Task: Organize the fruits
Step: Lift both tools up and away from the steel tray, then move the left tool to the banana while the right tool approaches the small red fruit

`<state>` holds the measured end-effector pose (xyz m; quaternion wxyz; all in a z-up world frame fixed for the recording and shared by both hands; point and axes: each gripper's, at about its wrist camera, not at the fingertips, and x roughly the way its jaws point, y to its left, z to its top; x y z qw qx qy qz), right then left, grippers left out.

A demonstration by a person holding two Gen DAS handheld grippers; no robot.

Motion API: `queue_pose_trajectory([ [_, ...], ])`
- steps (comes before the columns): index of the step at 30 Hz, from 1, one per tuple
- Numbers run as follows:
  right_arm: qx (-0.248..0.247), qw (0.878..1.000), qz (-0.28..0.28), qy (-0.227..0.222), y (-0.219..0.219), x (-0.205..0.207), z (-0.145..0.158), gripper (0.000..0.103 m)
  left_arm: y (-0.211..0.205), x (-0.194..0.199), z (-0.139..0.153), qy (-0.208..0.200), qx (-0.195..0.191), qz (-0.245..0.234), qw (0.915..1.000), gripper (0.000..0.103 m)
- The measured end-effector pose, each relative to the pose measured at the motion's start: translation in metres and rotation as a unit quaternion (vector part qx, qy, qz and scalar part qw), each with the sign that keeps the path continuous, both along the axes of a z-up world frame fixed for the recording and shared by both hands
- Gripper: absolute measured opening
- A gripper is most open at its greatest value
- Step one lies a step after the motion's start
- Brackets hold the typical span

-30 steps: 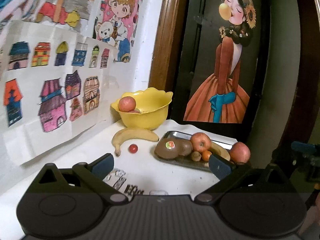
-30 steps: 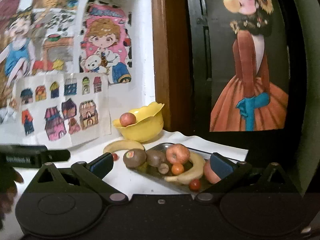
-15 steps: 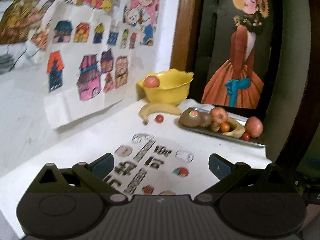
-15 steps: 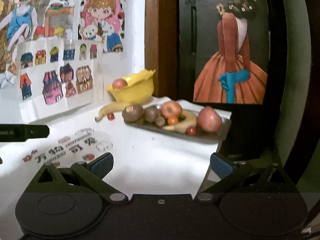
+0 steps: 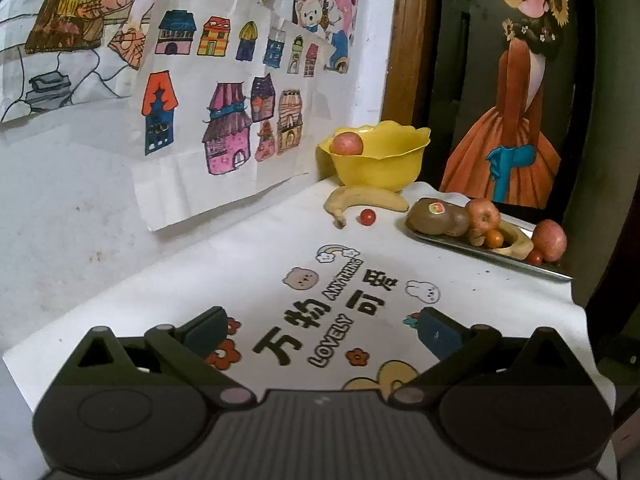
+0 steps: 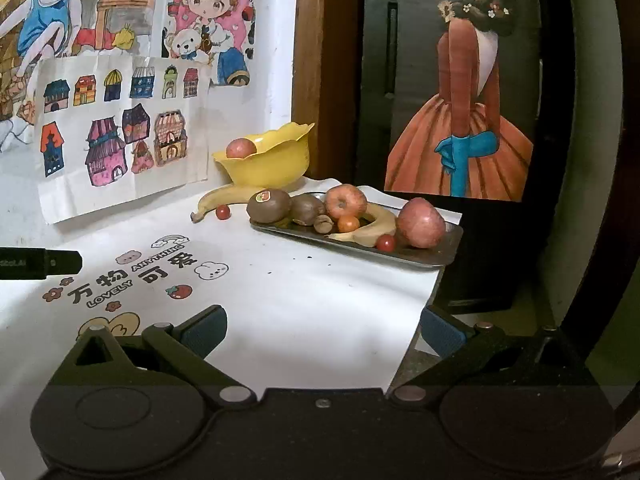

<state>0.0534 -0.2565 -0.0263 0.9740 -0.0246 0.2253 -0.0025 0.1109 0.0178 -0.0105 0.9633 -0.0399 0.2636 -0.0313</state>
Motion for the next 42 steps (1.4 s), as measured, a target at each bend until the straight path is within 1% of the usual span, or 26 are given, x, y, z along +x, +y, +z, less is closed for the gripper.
queue_pose_trajectory([
  [5,-0.033,0.999,0.02,-0.004,0.008,0.015,0.008,0.102,0.008,0.011,0.01,0.009,0.028,-0.016,0.9994,0.103],
  [7,-0.054,0.997,0.046,-0.01,0.015,0.024,0.016,0.102,0.012,0.018,0.02,0.009,0.042,-0.028,0.9987,0.103],
  [10,-0.078,0.991,0.109,-0.025,0.026,0.041,0.028,0.102,0.02,0.035,0.033,0.008,0.052,-0.042,0.9977,0.103],
  [13,-0.083,0.979,0.185,-0.038,0.035,0.064,0.042,0.102,0.029,0.057,0.043,-0.008,0.053,-0.052,0.9972,0.103],
  [15,-0.082,0.966,0.24,-0.054,0.04,0.082,0.047,0.102,0.033,0.074,0.044,-0.02,0.054,-0.06,0.9966,0.103],
  [17,-0.093,0.956,0.272,-0.063,0.046,0.107,0.048,0.102,0.035,0.095,0.041,-0.023,0.053,-0.066,0.9961,0.103],
  [20,-0.104,0.946,0.305,-0.044,0.057,0.151,0.042,0.102,0.034,0.129,0.032,-0.017,0.054,-0.074,0.9956,0.103],
  [22,-0.106,0.942,0.317,-0.033,0.064,0.18,0.036,0.102,0.031,0.15,0.024,-0.011,0.061,-0.073,0.9954,0.103],
  [23,-0.109,0.941,0.318,-0.028,0.068,0.192,0.032,0.1,0.029,0.16,0.021,-0.011,0.064,-0.073,0.9952,0.103],
  [25,-0.122,0.941,0.314,-0.017,0.075,0.22,0.025,0.096,0.027,0.177,0.014,-0.011,0.072,-0.066,0.9952,0.103],
  [28,-0.149,0.938,0.312,-0.009,0.084,0.251,0.012,0.094,0.021,0.204,0.005,-0.007,0.093,-0.05,0.9944,0.103],
  [31,-0.167,0.931,0.325,0.009,0.091,0.278,-0.001,0.085,0.015,0.225,0.0,-0.012,0.107,-0.051,0.9929,0.103],
  [34,-0.182,0.923,0.339,0.028,0.1,0.301,-0.012,0.08,0.011,0.245,-0.001,-0.025,0.103,-0.053,0.9929,0.103],
  [36,-0.185,0.919,0.347,0.04,0.098,0.323,-0.013,0.077,0.009,0.256,-0.003,-0.029,0.09,-0.051,0.9943,0.103],
  [39,-0.185,0.915,0.354,0.062,0.096,0.348,-0.015,0.069,0.007,0.273,-0.006,-0.025,0.072,-0.047,0.9959,0.103],
  [40,-0.185,0.914,0.355,0.069,0.096,0.355,-0.016,0.064,0.006,0.279,-0.008,-0.024,0.07,-0.047,0.9961,0.103],
  [41,-0.183,0.913,0.358,0.074,0.096,0.361,-0.017,0.059,0.003,0.284,-0.01,-0.023,0.072,-0.048,0.996,0.103],
  [42,-0.181,0.911,0.362,0.08,0.095,0.367,-0.019,0.058,0.0,0.29,-0.012,-0.022,0.078,-0.049,0.9955,0.103],
])
